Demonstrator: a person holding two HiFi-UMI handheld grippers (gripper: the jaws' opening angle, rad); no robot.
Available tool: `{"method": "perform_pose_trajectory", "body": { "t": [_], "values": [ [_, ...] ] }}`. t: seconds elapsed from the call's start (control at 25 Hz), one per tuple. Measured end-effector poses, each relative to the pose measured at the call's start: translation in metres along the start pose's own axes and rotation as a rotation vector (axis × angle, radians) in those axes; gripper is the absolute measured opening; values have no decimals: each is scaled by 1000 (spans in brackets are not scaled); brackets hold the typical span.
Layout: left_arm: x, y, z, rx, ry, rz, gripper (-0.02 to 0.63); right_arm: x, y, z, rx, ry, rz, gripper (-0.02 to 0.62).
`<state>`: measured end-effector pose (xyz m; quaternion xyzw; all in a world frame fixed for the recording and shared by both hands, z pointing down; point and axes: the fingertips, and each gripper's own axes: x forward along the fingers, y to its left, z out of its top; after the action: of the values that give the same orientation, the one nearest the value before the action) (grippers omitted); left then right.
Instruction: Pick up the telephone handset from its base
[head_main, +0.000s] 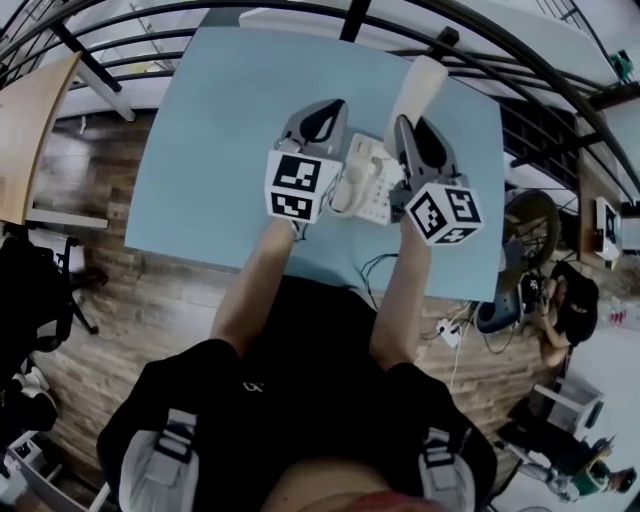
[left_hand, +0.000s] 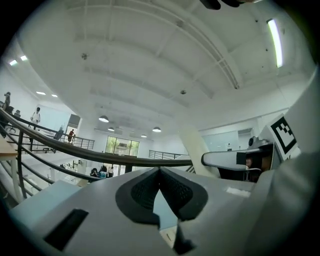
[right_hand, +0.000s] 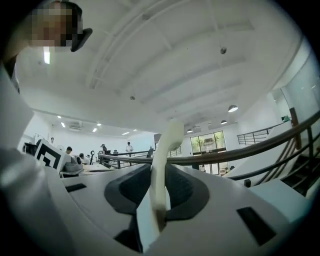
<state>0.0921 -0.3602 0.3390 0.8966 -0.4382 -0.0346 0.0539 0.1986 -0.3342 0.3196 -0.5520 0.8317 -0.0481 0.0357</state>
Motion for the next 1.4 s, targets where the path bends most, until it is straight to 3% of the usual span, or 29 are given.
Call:
{"method": "perform_pose_trajectory", "body": {
  "t": [0.56, 1.4],
  "values": [
    [0, -15, -2, 3, 8, -38, -2, -13, -10, -4, 42, -15, -38, 83],
    [0, -10, -12, -6, 27, -55, -2, -8, -5, -12, 0, 1, -44, 83]
  ]
}}
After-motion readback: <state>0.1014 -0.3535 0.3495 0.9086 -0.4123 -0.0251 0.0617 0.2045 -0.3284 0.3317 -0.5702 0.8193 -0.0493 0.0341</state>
